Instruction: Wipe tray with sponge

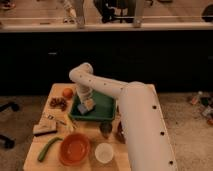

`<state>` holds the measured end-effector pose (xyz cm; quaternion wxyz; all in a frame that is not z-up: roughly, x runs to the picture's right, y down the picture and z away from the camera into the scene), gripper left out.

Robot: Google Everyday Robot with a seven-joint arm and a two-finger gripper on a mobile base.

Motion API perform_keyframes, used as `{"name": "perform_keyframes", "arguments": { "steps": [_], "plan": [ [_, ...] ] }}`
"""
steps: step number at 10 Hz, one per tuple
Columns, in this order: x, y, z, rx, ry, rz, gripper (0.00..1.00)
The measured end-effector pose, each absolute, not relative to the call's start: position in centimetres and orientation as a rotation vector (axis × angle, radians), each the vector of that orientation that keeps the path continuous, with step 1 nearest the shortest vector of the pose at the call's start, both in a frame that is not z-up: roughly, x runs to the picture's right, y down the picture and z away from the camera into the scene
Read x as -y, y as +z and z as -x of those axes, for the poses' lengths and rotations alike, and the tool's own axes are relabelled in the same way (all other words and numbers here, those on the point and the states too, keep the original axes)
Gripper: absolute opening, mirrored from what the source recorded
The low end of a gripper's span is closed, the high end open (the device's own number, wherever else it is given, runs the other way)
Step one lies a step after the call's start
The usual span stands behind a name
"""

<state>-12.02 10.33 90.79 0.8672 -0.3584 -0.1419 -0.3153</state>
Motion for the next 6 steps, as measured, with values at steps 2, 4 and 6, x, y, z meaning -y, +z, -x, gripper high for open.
{"name": "perform_keyframes", "arguments": {
  "steps": [2, 4, 6],
  "plan": [
    [-11.3, 90.0, 11.1, 0.293, -0.653, 0.762, 0.0],
    [-11.3, 90.1, 8.5, 0.277, -0.624, 0.769, 0.0],
    [-11.0, 90.5, 5.7, 0.256, -0.594, 0.769, 0.0]
  ]
}}
